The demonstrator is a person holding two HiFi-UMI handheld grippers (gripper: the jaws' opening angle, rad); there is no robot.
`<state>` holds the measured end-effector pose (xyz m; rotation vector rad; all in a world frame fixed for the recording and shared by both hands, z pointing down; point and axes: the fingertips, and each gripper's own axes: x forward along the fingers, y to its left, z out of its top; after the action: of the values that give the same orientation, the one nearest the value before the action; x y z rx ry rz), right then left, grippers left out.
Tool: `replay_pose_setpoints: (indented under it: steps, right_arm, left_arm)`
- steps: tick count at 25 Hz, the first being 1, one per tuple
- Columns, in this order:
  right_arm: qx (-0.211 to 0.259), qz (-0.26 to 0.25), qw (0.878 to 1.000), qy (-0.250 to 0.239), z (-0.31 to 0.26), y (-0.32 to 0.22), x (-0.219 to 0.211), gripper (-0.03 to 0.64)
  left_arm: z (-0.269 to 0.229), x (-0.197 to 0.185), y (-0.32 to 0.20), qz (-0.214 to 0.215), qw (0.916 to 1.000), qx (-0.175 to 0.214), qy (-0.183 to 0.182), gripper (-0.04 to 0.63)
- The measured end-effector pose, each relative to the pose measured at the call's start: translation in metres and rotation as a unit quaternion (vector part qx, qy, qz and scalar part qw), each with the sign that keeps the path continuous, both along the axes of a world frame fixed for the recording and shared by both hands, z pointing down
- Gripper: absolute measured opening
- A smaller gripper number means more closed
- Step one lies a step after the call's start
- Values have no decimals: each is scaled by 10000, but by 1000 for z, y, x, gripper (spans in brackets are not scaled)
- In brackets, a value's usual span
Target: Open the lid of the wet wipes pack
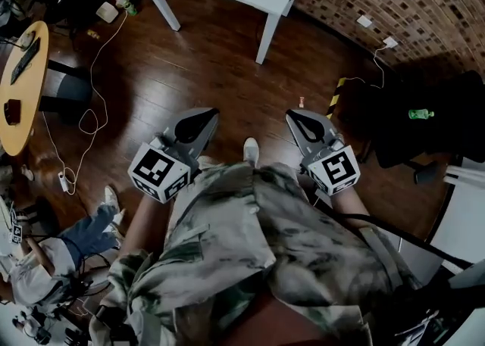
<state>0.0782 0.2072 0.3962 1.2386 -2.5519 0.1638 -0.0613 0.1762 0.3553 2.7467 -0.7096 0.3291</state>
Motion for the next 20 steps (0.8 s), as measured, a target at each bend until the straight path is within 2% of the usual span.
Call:
replay_pose_setpoints:
  steps: [4, 10, 12, 20]
  right_arm:
    - [-10, -106, 9999, -9, 3, -34, 11, 8]
    - [-124, -260, 9996, -9, 12, -94, 5, 8]
    - [-229, -228, 9995, 73, 14, -120, 2, 8]
    - [-133, -68, 9987, 494, 21, -249, -15, 8]
  left_arm:
    - [1, 20, -27, -29, 10000, -28, -22, 2]
    - [15, 15, -86, -138, 9999, -93, -34, 2]
    - [22, 10, -115, -160, 9998, -117, 16, 2]
    - [27, -12, -246, 108, 9995, -95, 273, 2]
